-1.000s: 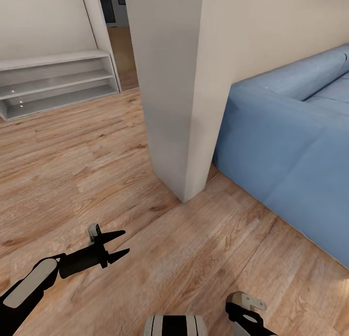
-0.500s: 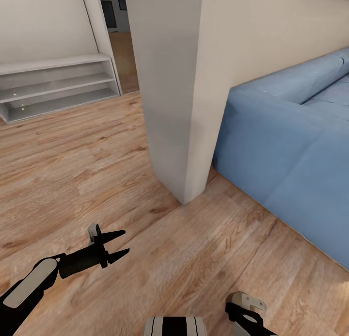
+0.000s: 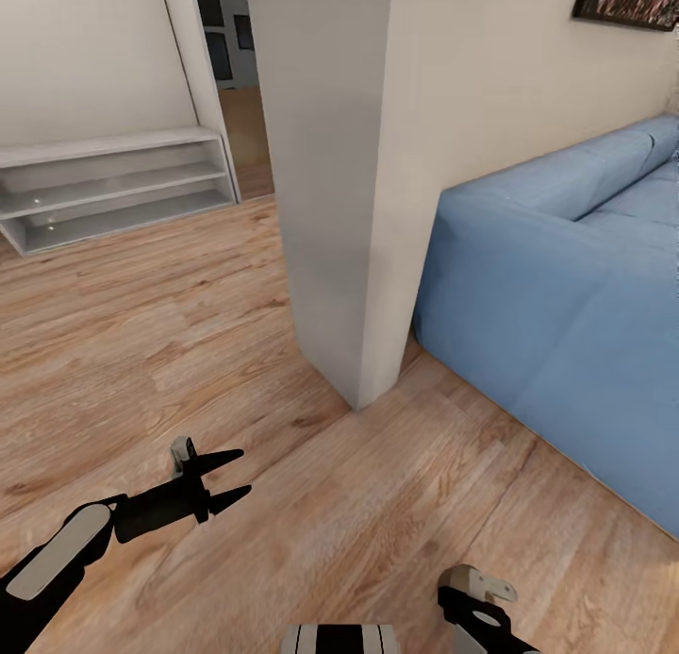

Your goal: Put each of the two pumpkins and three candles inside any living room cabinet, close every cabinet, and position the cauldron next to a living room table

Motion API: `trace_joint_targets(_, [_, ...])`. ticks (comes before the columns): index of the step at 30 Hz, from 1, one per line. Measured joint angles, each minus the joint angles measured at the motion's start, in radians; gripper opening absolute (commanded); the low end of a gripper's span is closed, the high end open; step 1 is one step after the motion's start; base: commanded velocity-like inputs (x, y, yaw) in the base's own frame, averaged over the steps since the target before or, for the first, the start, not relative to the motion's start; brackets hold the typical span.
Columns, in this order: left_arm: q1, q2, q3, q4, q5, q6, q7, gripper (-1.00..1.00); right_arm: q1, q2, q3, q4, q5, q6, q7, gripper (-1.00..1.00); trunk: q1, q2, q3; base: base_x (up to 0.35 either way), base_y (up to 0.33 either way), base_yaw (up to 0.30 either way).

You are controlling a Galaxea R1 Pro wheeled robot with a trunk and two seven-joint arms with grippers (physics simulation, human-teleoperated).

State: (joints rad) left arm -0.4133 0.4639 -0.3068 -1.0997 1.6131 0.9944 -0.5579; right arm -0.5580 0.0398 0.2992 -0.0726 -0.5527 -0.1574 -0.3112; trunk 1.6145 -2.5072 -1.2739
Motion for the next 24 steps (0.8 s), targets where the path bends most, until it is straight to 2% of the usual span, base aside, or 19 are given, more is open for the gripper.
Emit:
trace_joint_targets(8, [0.000,0.001,0.001,0.005,-0.003,-0.002,0.006,1.00,0.000,-0.002,0.000,0.000,0.000,0.009,0.002,-1.00,0.000,0.000,0.000,0.000,0.000,0.000])
trace_joint_targets(24, [0.000,0.002,0.003,0.005,-0.005,-0.002,0.006,1.00,0.000,0.000,0.002,-0.001,0.002,0.011,0.003,-1.00,-0.007,0.004,0.062,-0.039,0.004,0.000])
